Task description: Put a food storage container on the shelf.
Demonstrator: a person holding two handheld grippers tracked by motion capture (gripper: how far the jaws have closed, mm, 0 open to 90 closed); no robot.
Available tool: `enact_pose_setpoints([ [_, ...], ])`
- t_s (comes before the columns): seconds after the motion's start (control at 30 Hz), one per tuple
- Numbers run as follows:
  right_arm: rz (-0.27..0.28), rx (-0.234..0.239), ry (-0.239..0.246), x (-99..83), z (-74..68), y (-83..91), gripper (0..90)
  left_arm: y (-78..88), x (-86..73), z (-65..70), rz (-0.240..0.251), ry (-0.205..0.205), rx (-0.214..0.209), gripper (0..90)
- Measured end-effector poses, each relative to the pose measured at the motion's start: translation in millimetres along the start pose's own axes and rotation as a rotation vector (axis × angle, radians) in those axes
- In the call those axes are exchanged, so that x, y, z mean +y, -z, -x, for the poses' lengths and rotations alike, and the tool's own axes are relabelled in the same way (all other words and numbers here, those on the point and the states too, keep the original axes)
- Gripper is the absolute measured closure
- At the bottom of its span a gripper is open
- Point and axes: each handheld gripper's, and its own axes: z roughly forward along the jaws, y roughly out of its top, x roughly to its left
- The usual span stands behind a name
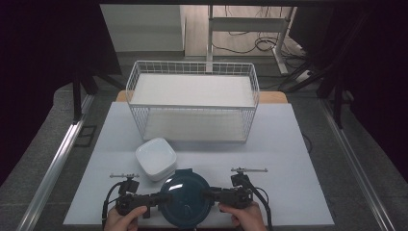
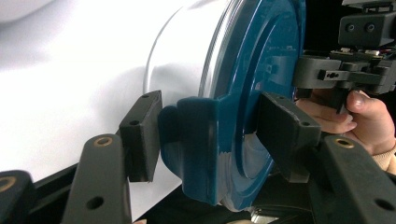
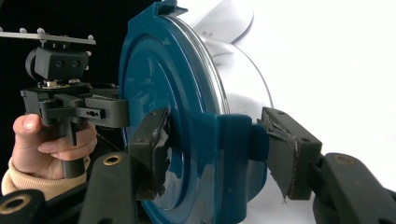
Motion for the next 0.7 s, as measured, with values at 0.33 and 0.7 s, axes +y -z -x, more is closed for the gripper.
enact_pose_setpoints([
  [0.33,0.030,0.009,0.018,17.6,-1.4,13.8,43.8,0.2,27.3,16.9,-0.006,-0.056,0.007,42.7],
  [0.7,0.085,0.007,0.049,53.2,-8.0,28.3,43.8,3.3,70.2,30.2,0.004,-0.091,-0.023,44.0],
])
